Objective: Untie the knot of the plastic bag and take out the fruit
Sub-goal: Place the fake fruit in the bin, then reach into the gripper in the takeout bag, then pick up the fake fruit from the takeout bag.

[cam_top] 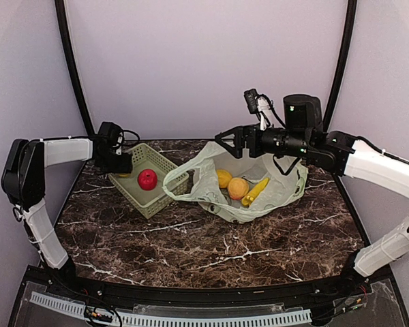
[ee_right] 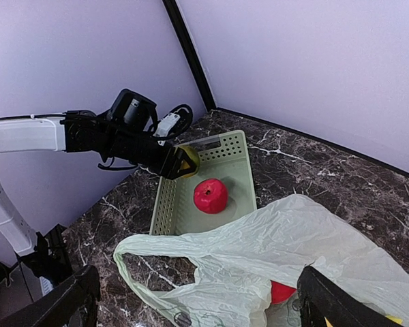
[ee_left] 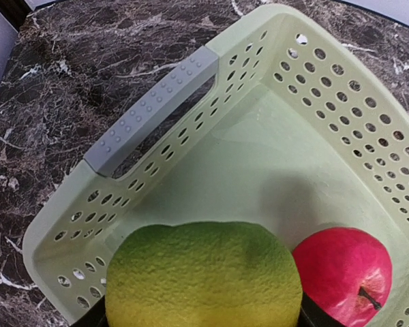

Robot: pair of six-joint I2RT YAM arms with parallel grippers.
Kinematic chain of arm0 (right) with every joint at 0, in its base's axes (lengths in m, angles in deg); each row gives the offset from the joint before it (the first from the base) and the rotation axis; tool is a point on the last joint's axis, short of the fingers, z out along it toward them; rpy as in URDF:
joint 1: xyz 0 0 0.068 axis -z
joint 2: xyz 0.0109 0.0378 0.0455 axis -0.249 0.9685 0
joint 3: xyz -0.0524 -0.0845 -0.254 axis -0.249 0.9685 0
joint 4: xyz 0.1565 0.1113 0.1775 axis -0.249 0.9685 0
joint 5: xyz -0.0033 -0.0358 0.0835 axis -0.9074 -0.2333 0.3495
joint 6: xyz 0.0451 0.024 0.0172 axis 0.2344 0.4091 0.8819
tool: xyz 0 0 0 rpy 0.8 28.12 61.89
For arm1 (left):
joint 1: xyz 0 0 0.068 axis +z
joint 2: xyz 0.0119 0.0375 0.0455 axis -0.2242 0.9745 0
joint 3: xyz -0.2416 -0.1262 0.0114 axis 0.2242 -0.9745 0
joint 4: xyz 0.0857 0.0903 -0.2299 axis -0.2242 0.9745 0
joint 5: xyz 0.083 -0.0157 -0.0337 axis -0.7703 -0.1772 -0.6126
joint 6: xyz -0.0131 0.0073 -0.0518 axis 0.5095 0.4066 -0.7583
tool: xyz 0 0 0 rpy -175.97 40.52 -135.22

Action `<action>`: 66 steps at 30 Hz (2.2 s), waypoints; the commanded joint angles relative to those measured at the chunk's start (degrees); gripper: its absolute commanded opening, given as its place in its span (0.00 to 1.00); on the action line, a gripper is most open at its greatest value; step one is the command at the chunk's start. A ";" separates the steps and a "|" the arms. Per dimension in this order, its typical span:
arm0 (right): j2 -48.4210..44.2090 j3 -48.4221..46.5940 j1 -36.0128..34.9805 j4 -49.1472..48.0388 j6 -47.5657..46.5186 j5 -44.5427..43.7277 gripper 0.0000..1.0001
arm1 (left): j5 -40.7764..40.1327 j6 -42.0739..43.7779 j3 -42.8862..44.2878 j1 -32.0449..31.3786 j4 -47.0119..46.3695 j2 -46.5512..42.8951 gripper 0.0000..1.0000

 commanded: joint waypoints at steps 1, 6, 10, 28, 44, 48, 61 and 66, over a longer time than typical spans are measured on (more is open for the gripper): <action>0.11 0.16 0.29 -0.28 -0.24 -0.95 0.99 | -4.10 1.84 1.54 0.28 3.60 1.11 0.53; 0.37 0.02 0.29 -0.15 -0.21 -1.07 0.99 | -4.79 3.02 2.87 0.28 4.63 2.91 0.62; 0.64 0.03 0.28 -0.09 -0.13 -1.03 0.99 | -4.80 3.28 3.47 0.28 5.30 3.60 0.70; -0.38 0.40 0.28 1.15 -0.67 -2.65 0.99 | -2.27 2.65 -2.69 0.27 -0.53 -8.71 0.86; -1.54 5.53 0.26 14.52 0.53 2.33 0.93 | 28.20 -11.34 -13.42 -17.65 -8.36 -33.33 0.90; 2.29 6.20 0.41 15.28 4.92 0.64 0.91 | 31.74 -14.40 -13.71 -22.44 -16.40 -28.75 0.90; 10.34 5.20 3.77 17.33 14.05 -4.05 0.87 | 32.66 -12.40 -4.00 -27.07 -18.04 -14.47 0.92; 12.09 4.47 4.63 18.19 15.43 -6.28 0.86 | 33.50 -13.15 -1.34 -28.20 -20.64 -11.07 0.93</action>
